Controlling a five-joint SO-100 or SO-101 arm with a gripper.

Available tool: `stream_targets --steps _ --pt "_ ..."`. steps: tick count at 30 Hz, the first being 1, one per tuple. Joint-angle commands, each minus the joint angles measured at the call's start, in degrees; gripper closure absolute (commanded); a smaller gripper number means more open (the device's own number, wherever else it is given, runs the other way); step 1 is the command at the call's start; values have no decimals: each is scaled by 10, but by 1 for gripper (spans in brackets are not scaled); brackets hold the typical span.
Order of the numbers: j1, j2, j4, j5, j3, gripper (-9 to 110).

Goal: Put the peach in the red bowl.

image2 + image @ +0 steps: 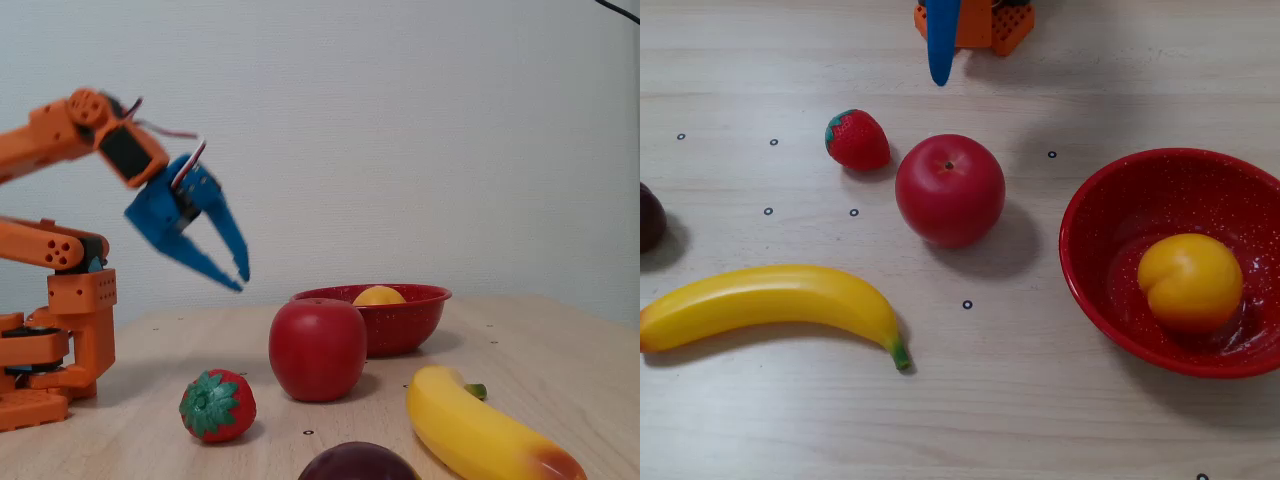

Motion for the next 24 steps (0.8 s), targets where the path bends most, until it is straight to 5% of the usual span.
stream_targets --steps 1,14,24 --pt "-18 56 -23 15 31 101" --pt "-31 211 -92 -16 280 101" --pt "-17 211 -139 -76 294 101"
